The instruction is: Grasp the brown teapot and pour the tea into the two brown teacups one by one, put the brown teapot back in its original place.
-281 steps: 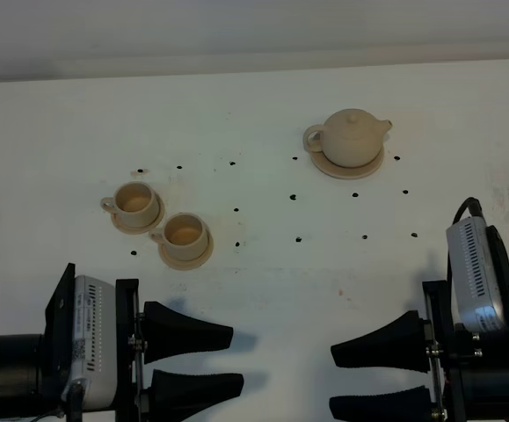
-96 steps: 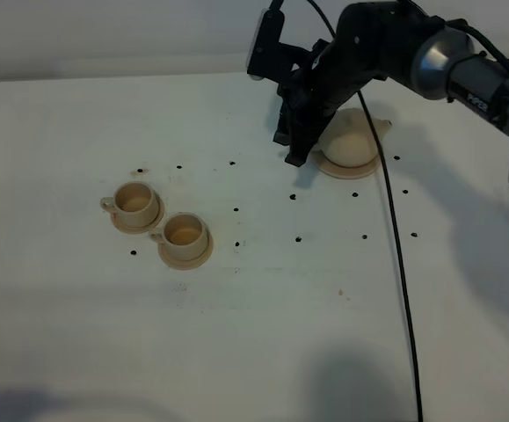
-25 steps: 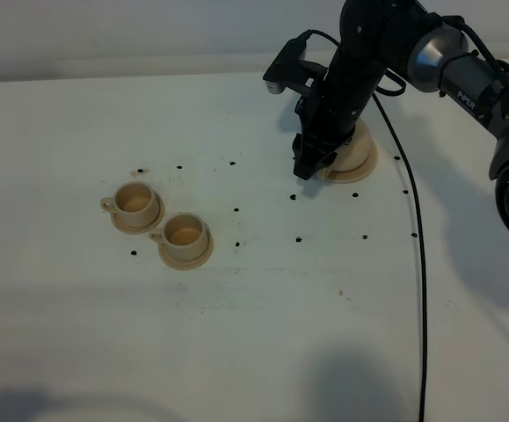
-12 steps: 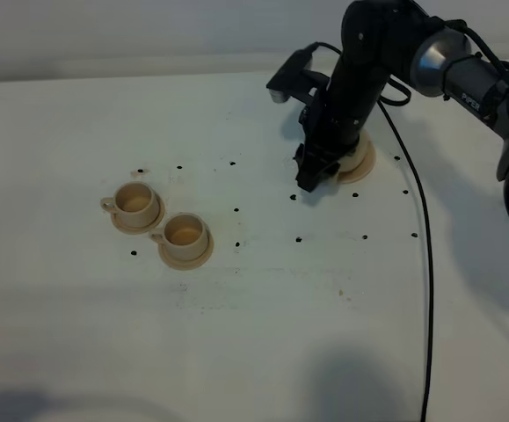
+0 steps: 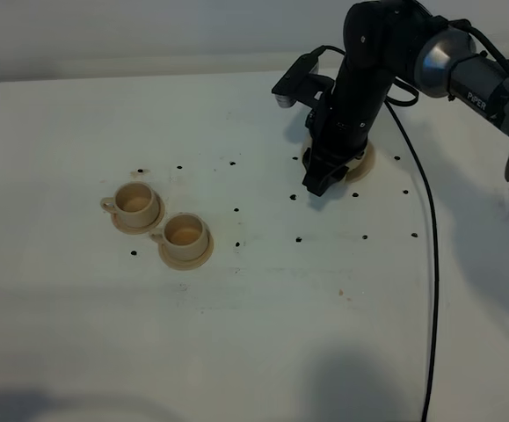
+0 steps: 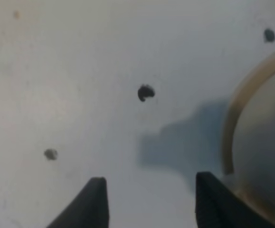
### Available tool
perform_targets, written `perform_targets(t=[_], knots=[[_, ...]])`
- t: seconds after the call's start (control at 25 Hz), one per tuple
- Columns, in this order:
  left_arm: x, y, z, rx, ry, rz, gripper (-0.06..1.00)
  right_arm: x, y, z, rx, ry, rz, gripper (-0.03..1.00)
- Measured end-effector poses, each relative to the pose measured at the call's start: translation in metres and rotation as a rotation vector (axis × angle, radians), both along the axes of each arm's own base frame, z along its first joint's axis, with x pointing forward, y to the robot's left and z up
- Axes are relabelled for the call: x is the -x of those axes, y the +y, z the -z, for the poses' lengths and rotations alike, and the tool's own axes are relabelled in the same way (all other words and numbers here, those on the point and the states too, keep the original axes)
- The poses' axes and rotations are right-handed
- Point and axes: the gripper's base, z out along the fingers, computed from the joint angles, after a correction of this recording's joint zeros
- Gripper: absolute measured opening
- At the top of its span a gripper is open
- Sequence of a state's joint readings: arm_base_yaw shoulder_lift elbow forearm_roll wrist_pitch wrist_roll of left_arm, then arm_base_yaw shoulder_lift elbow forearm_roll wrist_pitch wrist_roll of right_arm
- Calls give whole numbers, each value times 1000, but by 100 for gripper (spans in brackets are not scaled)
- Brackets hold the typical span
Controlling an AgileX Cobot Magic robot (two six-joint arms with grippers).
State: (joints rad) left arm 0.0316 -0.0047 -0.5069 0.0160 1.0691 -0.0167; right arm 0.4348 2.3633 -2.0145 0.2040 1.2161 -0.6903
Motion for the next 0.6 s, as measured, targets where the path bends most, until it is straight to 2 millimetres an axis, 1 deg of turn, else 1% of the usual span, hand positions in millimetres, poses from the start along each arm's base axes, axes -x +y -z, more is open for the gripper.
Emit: perform_targets(t=[0.24,0.6], knots=[[0,0,0,0,0,0,42,9,-10,10,62,44,7,41],[0,0,0,0,0,0,42,7,-24,7,101,38,38,41]])
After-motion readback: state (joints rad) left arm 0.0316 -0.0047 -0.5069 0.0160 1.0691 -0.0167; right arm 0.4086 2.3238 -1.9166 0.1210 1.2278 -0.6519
